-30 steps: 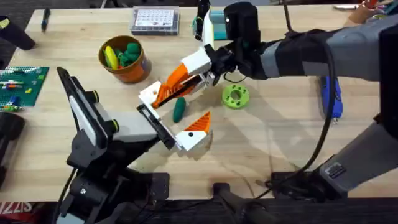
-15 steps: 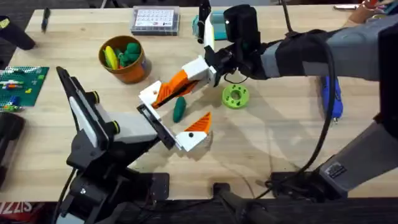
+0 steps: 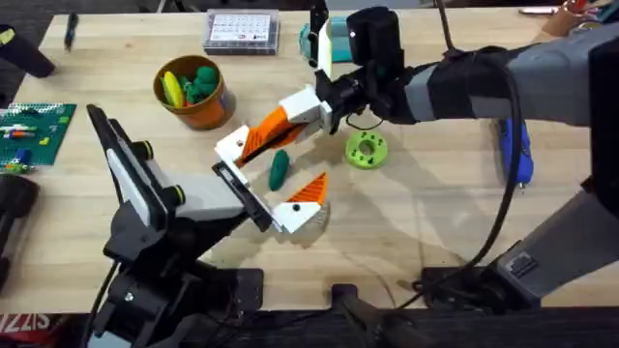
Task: Pick up the gripper from the table and insert it into the empty holder that is missing its gripper. Then pick up a screw, insert it into the mounting hole, and use the screwdriver to tighten it. Finally, clean up the table by picking up the vegetable and placing it into the bucket.
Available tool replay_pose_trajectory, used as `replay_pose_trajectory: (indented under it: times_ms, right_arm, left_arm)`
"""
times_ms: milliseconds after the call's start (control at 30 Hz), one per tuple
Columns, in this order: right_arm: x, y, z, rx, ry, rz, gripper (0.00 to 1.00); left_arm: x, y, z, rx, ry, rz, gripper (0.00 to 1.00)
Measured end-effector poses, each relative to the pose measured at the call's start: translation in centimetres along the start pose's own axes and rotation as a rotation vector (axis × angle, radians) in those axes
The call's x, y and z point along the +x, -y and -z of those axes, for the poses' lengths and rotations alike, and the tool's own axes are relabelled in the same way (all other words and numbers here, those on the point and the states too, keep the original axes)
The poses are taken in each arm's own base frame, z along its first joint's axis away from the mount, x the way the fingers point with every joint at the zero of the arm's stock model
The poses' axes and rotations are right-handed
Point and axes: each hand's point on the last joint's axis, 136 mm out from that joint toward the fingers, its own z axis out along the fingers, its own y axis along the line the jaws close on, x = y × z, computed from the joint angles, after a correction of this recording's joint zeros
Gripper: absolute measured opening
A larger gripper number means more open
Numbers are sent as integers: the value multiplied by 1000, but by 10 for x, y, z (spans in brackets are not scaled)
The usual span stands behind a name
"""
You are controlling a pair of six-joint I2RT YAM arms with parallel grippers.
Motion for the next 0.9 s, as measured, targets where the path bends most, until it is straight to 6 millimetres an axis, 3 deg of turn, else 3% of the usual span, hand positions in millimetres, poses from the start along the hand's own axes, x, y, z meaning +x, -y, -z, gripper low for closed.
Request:
replay_pose_trajectory:
  times_ms: [900]
  right_arm:
    - [-1,0,-6,9,5,17,15]
  left_arm:
    - [0,0,0,0,0,17,991]
